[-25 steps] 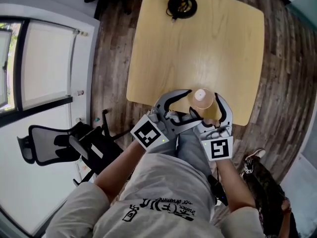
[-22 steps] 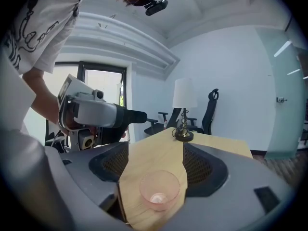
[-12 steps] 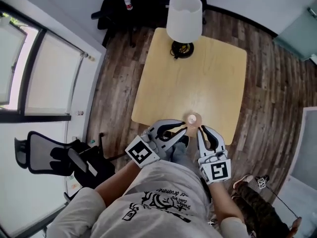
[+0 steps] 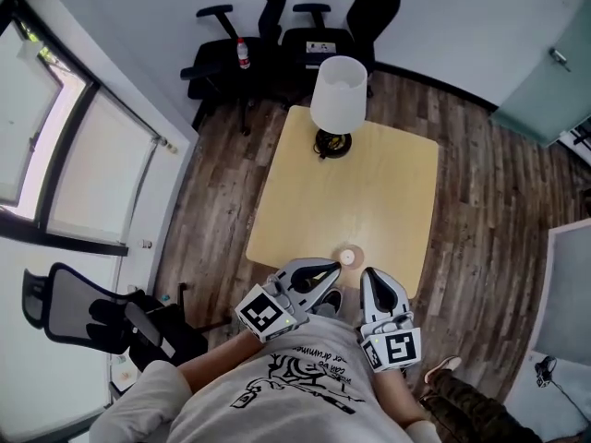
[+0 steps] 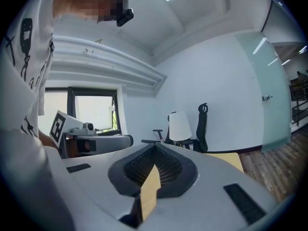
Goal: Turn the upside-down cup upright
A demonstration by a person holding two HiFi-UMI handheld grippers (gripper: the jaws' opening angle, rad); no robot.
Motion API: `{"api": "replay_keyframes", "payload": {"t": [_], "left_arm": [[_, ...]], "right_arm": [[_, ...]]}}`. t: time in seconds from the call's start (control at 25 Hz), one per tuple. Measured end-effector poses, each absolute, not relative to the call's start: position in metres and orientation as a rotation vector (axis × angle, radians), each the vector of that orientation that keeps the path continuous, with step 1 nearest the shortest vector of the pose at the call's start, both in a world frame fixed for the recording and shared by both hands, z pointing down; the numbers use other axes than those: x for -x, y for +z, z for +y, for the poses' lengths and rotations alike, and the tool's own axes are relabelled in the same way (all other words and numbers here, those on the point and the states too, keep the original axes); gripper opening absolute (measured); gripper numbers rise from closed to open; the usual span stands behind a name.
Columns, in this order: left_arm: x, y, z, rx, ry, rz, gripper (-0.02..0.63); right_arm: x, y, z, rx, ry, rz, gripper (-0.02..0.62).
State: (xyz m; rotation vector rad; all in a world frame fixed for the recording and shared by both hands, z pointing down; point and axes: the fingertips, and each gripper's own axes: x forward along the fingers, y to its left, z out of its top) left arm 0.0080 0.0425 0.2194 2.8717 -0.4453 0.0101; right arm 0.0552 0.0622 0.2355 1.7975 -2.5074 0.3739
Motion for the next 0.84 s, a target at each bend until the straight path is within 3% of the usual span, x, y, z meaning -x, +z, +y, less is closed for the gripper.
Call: {"api": "replay_keyframes", "payload": {"t": [0.84], "left_arm": [[-0.027, 0.198, 0.043, -2.972, 0.009, -0.439, 0.010]], "right_arm": [[-0.054, 0.209, 0.044, -1.857, 0.277, -2.499, 0.023]]}}
